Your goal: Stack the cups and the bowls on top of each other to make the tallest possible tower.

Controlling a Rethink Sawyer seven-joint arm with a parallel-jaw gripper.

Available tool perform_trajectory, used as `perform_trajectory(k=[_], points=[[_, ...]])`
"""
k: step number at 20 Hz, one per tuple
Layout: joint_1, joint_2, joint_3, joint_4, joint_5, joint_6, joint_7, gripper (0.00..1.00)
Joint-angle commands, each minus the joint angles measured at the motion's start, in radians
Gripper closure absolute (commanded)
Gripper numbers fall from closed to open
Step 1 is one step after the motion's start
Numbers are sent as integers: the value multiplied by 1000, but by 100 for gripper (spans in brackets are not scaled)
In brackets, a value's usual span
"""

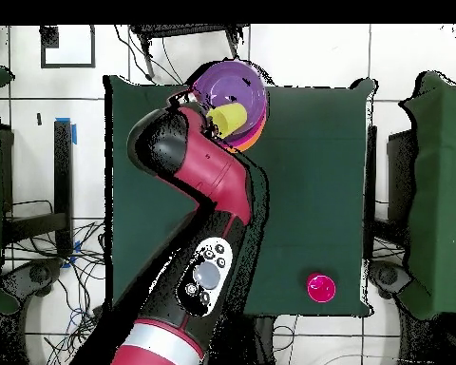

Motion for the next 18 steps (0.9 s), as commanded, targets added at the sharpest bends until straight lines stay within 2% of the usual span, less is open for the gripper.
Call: perform_trajectory(k=[1,6,18], points=[[-29,10,138,116,-21,-67,168,0],[-50,10,171,128,-31,-113,157,0],[-64,13,196,131,-37,-142,154,0]])
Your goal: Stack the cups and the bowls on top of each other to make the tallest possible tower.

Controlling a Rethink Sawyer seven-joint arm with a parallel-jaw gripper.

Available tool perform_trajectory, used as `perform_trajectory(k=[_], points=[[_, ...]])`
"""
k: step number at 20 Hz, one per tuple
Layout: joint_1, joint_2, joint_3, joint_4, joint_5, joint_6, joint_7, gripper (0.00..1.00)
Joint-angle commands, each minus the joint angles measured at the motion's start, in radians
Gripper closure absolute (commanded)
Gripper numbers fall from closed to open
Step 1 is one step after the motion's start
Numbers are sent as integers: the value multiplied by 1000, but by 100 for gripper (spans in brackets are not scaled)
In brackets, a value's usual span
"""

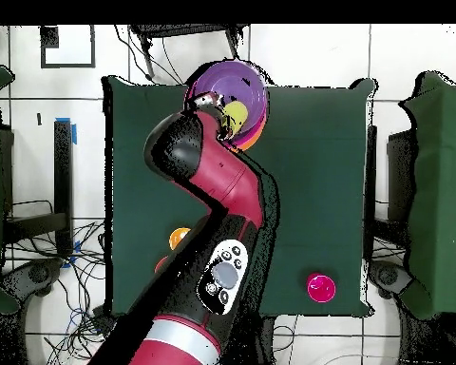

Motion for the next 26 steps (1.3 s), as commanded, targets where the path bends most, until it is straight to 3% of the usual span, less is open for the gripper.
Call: perform_trajectory(k=[1,13,26], points=[[-20,26,149,86,-31,-17,155,0],[-24,34,152,74,-37,-26,155,0],[-82,70,206,31,-70,-66,111,0]])
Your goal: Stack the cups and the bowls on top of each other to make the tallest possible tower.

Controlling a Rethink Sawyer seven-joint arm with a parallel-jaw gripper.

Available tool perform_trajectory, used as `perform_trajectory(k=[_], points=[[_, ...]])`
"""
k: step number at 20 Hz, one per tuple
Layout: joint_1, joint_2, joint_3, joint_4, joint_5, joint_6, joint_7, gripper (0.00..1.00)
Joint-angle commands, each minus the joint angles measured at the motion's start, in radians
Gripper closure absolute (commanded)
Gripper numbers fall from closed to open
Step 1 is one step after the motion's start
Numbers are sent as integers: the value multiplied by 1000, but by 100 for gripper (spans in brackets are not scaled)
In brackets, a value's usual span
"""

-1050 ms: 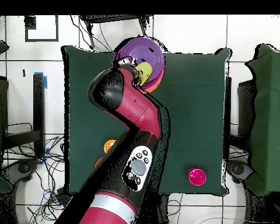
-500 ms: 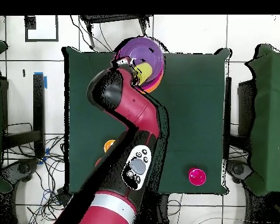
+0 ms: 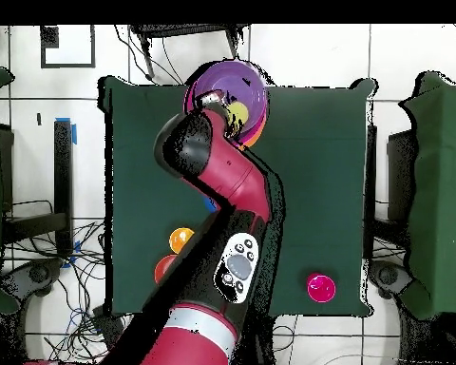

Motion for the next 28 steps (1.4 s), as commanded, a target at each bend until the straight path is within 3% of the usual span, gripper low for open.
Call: perform_trajectory(k=[1,6,7,13,18,28], points=[[-29,64,146,32,-60,-22,113,0],[3,85,90,10,-70,-5,104,0],[8,89,80,4,-75,4,97,100],[18,103,45,-30,-75,102,96,100],[31,130,-34,-135,-87,333,138,100],[-5,192,-74,-340,-140,621,143,100]])
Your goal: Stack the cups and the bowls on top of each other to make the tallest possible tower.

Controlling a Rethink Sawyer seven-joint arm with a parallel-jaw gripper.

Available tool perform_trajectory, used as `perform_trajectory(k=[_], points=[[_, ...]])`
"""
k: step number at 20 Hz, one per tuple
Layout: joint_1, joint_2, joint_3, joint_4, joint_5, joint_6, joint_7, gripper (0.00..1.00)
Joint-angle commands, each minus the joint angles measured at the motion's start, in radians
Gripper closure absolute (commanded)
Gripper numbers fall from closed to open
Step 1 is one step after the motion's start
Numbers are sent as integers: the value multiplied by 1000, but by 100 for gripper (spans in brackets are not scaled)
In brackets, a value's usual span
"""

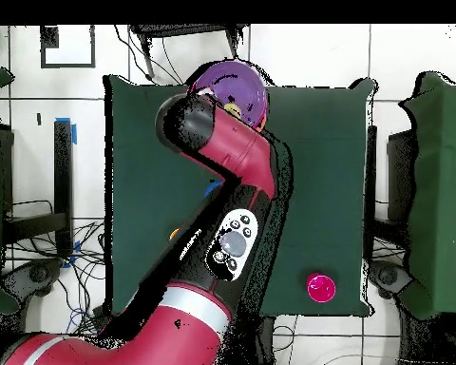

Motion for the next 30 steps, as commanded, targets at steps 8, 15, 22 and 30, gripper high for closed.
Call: perform_trajectory(k=[8,15,22,30], points=[[-31,115,46,-220,-101,305,145,100],[-55,159,52,-307,-96,330,132,100],[-81,193,45,-378,-104,367,110,100],[-94,224,41,-407,-111,382,105,100]])
